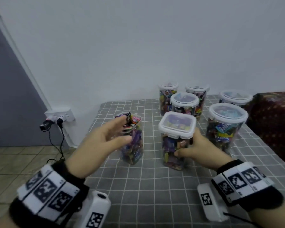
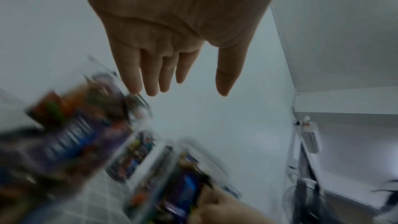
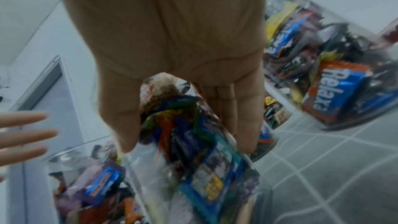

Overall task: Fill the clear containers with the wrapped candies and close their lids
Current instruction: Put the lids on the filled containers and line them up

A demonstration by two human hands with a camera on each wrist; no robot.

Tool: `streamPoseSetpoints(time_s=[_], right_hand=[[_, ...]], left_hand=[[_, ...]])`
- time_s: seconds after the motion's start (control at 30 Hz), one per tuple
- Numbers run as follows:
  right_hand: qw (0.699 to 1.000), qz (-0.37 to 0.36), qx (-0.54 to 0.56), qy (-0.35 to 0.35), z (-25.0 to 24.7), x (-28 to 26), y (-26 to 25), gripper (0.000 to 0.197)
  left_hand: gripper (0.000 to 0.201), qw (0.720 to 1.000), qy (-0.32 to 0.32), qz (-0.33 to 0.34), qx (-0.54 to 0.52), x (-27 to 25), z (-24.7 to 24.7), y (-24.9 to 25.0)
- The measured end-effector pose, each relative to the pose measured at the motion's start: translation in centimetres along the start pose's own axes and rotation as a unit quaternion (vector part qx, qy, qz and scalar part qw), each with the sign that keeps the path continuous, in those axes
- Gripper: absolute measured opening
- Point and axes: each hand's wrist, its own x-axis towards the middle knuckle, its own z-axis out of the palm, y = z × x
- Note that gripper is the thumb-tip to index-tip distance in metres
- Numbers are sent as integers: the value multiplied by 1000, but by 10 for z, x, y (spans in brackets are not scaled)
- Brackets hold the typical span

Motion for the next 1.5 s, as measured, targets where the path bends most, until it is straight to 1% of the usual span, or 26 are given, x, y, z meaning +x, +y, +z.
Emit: streamPoseSetpoints(time_s=[0.1,0.13,0.17,0.2,0.23,0.27,0.3,0.33,0.4,0.43,0.5,0.57,0.6,0.63,0.7,0.77,0.87,0.93,0.97,1.03,1.07,1.13,1.23,1.33,1.43,1.5], right_hand=[[997,37,-44,54,-7,-1,1,96],[994,49,-68,63,-9,-3,-2,93],[990,64,-108,59,-10,-6,-5,90],[982,78,-167,42,-11,-10,-10,84],[967,93,-239,14,-12,-14,-16,72],[946,103,-306,-17,-12,-19,-20,57],[926,110,-357,-50,-12,-23,-24,45],[910,113,-392,-77,-10,-27,-27,43],[896,106,-415,-116,-4,-35,-34,45],[896,92,-414,-129,0,-37,-36,46],[899,49,-414,-137,11,-36,-41,46],[908,6,-401,-122,25,-33,-49,53],[915,-13,-388,-108,32,-30,-53,55],[925,-28,-368,-94,39,-28,-60,57],[946,-45,-313,-72,52,-22,-70,63],[965,-49,-249,-59,62,-13,-76,73],[985,-57,-160,-42,75,0,-81,90],[991,-68,-114,-35,83,9,-84,102],[992,-75,-93,-28,88,13,-85,104],[995,-90,-50,-7,97,21,-85,100],[995,-97,-32,6,101,24,-85,96],[995,-99,-8,27,109,28,-85,89],[994,-95,16,41,117,31,-85,86],[994,-94,16,46,118,33,-85,82],[995,-93,10,34,115,33,-84,84],[995,-93,12,22,113,33,-83,86]], left_hand=[[48,994,78,-5,79,-3,-42,-9],[44,989,96,-15,109,-3,-54,-15],[44,985,109,-29,130,-3,-65,-22],[52,981,114,-49,150,-2,-75,-30],[65,976,113,-73,171,-2,-82,-40],[78,970,106,-94,198,-2,-87,-49],[86,962,97,-116,226,-2,-91,-58],[86,954,84,-136,253,-2,-93,-67],[68,933,44,-175,311,-2,-96,-86],[60,917,17,-186,353,-2,-96,-95],[53,869,-41,-199,451,-2,-94,-109],[51,810,-87,-196,547,-3,-85,-114],[50,784,-98,-191,583,-3,-79,-115],[50,765,-104,-190,606,-3,-74,-114],[46,742,-106,-190,634,-4,-68,-112],[39,729,-102,-188,650,-4,-65,-110],[20,717,-88,-173,670,-4,-64,-110],[18,712,-74,-163,680,-3,-63,-111],[20,711,-61,-154,684,-3,-63,-111],[26,716,-20,-135,684,-3,-66,-108],[29,729,6,-124,673,-2,-69,-106],[29,770,52,-112,626,0,-77,-101],[22,830,111,-101,538,2,-90,-93],[14,879,176,-76,437,6,-96,-79],[15,911,212,-38,352,8,-99,-59],[18,921,215,-6,326,11,-101,-45]])
